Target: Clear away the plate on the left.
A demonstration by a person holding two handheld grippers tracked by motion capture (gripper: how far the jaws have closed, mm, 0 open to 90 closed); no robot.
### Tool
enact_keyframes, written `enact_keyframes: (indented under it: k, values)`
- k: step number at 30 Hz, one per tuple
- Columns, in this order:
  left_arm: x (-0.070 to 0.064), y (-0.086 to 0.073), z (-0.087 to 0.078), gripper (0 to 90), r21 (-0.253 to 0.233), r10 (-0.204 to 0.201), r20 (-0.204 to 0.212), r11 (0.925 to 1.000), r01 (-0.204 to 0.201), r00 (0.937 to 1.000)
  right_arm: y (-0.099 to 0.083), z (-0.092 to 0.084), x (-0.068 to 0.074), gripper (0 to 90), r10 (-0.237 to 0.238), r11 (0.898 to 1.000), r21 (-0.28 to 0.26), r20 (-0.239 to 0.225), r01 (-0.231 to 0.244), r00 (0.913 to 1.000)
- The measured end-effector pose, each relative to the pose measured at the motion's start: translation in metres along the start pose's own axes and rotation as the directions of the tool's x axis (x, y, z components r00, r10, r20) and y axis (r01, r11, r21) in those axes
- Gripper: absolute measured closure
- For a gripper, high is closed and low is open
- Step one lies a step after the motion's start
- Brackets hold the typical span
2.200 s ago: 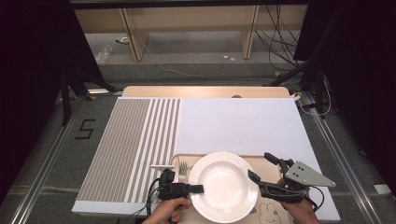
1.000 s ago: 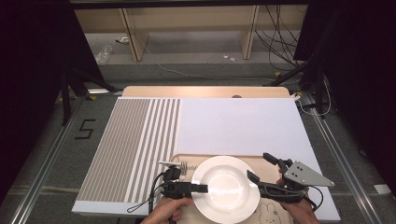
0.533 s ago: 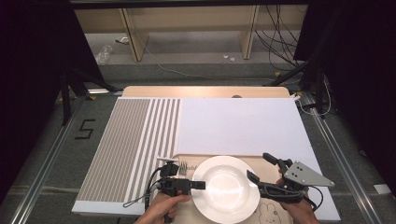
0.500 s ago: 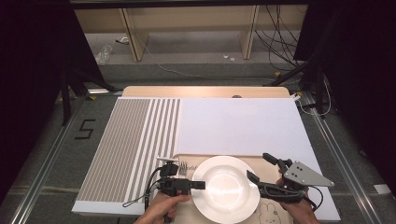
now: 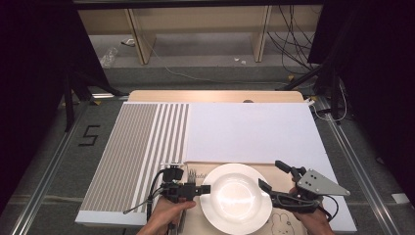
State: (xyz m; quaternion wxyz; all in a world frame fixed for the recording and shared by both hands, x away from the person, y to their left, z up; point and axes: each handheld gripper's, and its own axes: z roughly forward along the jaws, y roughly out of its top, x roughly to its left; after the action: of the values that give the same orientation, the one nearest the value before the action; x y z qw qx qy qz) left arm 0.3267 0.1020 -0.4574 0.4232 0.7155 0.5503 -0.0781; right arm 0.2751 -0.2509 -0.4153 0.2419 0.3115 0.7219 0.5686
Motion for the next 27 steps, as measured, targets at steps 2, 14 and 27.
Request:
enact_keyframes:
  k: [2, 14, 27]
  values:
    - [0.000, 0.001, -0.002, 24.9, -0.018, 0.019, -0.017, 0.9997, -0.019, 0.9997, 0.000, 0.000, 0.000, 21.9, 0.001, 1.000, -0.001, -0.001, -0.001, 1.0000]
    - [-0.002, 0.005, -0.015, 23.1, -0.119, 0.106, -0.021, 0.9871, -0.107, 0.9942, 0.000, 0.001, 0.001, 21.8, 0.000, 1.000, 0.000, -0.006, 0.000, 1.0000]
    - [-0.011, 0.006, -0.030, 22.6, -0.228, 0.263, -0.047, 0.9363, -0.267, 0.9635, 0.000, 0.001, 0.001, 21.7, 0.008, 1.000, 0.006, -0.009, -0.008, 0.9999]
